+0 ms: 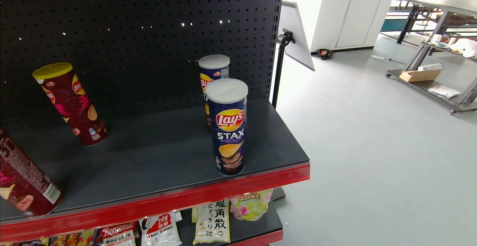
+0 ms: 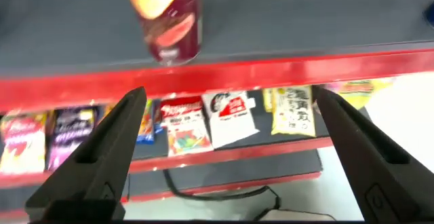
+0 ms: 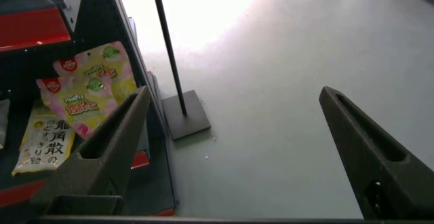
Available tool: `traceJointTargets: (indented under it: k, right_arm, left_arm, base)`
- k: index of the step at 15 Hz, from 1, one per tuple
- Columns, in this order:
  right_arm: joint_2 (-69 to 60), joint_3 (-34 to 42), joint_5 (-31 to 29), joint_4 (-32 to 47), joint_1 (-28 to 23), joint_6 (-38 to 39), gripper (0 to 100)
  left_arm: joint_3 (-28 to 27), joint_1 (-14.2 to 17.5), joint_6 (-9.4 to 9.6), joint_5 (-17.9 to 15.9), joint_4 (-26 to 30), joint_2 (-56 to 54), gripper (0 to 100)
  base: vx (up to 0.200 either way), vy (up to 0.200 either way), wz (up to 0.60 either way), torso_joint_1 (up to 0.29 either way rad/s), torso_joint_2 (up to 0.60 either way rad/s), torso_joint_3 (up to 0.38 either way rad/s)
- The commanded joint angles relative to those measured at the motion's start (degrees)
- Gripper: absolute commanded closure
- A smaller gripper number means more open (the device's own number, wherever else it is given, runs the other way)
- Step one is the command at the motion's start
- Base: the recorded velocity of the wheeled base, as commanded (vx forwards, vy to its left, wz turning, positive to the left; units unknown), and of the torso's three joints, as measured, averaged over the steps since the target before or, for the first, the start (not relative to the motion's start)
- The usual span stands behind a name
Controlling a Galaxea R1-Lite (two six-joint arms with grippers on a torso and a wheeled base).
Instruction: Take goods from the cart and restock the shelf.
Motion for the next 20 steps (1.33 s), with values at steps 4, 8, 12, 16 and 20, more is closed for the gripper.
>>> traceJointTargets:
  k: [4, 8, 12, 16, 20]
  right_arm:
    - [0.1, 0.0, 0.0, 0.0, 0.0, -0.2, 0]
    - [0.1, 0.0, 0.0, 0.0, 0.0, 0.0, 0]
    - [0.2, 0.0, 0.1, 0.0, 0.3, -0.4, 0]
    - [0.2, 0.0, 0.1, 0.0, 0.4, -0.5, 0]
    - [0.1, 0.0, 0.0, 0.0, 0.3, 0.0, 0]
  left_arm:
    - [3.5, 6.7, 0.0, -2.9, 0.2, -9.5, 0]
    - [6.6, 5.5, 0.27, -2.6, -0.8, -14.4, 0]
    - [9.2, 5.5, 0.62, -3.2, -2.8, -14.4, 0]
    - [14.6, 5.5, 1.76, -3.6, -10.8, -14.4, 0]
    - [21.2, 5.5, 2.11, -6.5, -21.9, -14.4, 0]
  base:
    - [0.0, 0.0, 0.0, 0.0, 0.0, 0.0]
    - [0.0, 0.0, 0.0, 0.0, 0.0, 0.0]
    - [0.0, 0.0, 0.3, 0.0, 0.0, 0.001]
    - [0.0, 0.0, 0.6, 0.005, 0.0, 0.0]
    - [0.0, 0.0, 0.15, 0.001, 0.0, 0.001]
